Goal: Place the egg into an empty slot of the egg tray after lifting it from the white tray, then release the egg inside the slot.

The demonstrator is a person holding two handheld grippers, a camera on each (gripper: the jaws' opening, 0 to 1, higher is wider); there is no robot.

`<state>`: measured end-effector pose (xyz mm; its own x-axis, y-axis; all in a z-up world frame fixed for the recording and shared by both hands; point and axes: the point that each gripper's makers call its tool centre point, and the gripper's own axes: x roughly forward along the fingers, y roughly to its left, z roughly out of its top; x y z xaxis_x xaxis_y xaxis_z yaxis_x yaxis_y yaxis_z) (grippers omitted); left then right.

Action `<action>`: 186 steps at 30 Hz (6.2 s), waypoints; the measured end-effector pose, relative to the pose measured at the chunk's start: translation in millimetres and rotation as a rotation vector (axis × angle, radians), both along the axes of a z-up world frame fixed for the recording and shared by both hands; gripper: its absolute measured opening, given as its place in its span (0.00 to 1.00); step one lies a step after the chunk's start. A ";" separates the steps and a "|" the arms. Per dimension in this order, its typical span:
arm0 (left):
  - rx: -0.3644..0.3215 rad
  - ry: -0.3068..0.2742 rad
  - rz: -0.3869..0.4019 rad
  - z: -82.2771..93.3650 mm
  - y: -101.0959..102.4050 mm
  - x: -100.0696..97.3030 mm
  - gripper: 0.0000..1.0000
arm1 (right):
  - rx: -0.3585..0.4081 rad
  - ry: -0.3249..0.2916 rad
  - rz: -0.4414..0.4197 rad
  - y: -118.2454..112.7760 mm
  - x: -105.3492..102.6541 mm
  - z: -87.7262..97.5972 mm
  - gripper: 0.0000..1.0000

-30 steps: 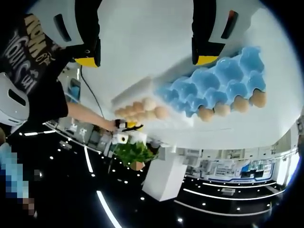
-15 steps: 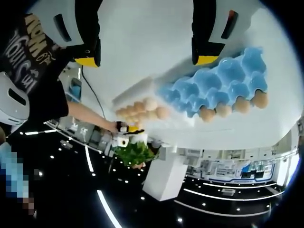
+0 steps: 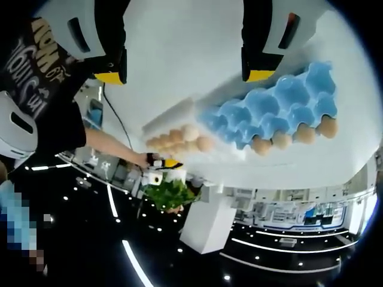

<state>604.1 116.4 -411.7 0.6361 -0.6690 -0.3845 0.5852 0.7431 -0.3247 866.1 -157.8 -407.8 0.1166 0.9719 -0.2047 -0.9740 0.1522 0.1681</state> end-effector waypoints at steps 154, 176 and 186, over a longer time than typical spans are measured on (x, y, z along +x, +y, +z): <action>-0.092 -0.018 -0.017 0.4 -15.0 1.8 0.79 | -0.033 -0.144 -0.209 195.6 -67.6 64.4 0.33; -0.095 -0.022 -0.004 2.7 -9.3 -4.8 0.79 | -0.172 -0.099 -0.146 258.9 -63.1 21.7 0.33; -0.102 -0.024 0.002 1.8 -7.9 -6.5 0.79 | -0.241 -0.116 -0.133 266.2 -83.6 5.0 0.33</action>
<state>597.6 108.5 -409.9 0.6459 -0.7023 -0.2995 0.5919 0.7084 -0.3846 782.5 108.4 -402.8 0.2758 0.8713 -0.4058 -0.9533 0.3019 0.0003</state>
